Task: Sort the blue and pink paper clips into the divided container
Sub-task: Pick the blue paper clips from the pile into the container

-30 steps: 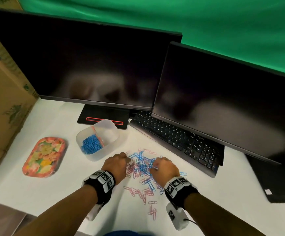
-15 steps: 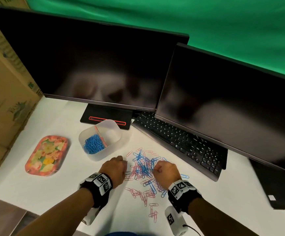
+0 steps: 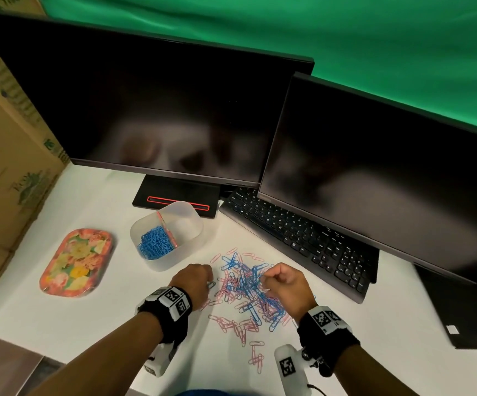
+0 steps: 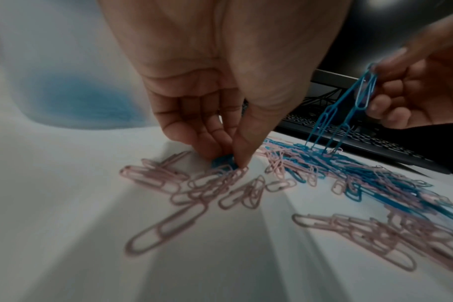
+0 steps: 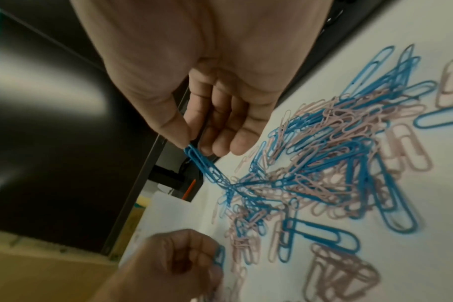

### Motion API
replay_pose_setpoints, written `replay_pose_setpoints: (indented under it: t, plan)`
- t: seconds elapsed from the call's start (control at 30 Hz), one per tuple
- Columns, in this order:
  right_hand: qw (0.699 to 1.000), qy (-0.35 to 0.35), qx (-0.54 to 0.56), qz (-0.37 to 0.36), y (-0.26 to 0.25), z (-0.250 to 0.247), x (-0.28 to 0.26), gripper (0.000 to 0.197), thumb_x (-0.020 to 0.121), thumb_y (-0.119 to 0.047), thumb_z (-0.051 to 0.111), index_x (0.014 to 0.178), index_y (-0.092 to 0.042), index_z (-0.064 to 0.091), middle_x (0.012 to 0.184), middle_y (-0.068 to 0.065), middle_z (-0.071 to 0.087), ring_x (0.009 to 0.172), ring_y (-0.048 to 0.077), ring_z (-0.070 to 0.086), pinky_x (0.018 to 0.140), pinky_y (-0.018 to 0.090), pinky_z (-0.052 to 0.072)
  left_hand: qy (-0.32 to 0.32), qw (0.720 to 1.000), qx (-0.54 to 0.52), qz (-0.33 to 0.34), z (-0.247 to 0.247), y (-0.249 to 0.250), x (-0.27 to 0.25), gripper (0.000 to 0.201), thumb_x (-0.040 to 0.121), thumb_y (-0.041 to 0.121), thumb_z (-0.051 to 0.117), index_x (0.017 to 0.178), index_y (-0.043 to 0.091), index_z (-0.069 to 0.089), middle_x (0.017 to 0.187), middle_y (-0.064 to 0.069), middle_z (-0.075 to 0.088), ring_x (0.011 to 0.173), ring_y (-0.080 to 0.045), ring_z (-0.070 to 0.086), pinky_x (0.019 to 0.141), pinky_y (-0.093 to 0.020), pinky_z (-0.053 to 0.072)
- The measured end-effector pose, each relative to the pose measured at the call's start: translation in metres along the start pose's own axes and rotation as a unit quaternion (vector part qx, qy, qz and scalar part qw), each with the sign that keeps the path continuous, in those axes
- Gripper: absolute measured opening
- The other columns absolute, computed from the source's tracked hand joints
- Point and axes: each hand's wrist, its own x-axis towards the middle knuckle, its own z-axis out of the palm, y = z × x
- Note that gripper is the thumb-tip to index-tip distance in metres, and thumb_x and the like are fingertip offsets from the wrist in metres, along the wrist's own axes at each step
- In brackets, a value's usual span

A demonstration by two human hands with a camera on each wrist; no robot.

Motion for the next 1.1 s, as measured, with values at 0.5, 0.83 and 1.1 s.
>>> replay_pose_setpoints:
  t: [0.5, 0.83, 1.1]
  plan:
    - [0.959, -0.041, 0.266, 0.094, -0.026, -0.014, -0.008, 0.012, 0.098, -0.010, 0.043, 0.087, -0.015, 0.045, 0.105, 0.023, 0.070, 0.089, 0.033, 0.066, 0.090, 0.049, 0.049, 0.014, 0.911, -0.410, -0.039, -0.025, 0.018, 0.011, 0.022, 0.082, 0.000, 0.055, 0.089, 0.021, 0.056, 0.080, -0.005, 0.071, 0.073, -0.019, 0.062, 0.069, -0.027, 0.047]
    - [0.903, 0.052, 0.350, 0.242, -0.007, -0.008, -0.013, 0.020, 0.097, -0.018, 0.040, 0.078, -0.010, 0.041, 0.063, 0.008, 0.041, 0.052, 0.021, 0.034, 0.047, 0.031, 0.038, 0.025, 0.930, -0.357, -0.084, -0.023, 0.036, 0.036, 0.007, 0.085, 0.017, 0.059, 0.084, 0.014, 0.065, 0.082, 0.000, 0.062, 0.076, -0.018, 0.055, 0.071, -0.025, 0.040]
    - [0.925, 0.075, 0.274, 0.253, -0.005, -0.010, -0.022, 0.012, 0.098, -0.019, 0.043, 0.086, -0.016, 0.045, 0.058, 0.002, 0.038, 0.047, 0.014, 0.023, 0.047, 0.026, 0.017, 0.039, 0.998, -0.045, -0.023, -0.012, 0.052, 0.045, 0.016, 0.087, 0.023, 0.059, 0.099, 0.017, 0.067, 0.108, -0.005, 0.067, 0.100, -0.026, 0.062, 0.084, -0.034, 0.053]
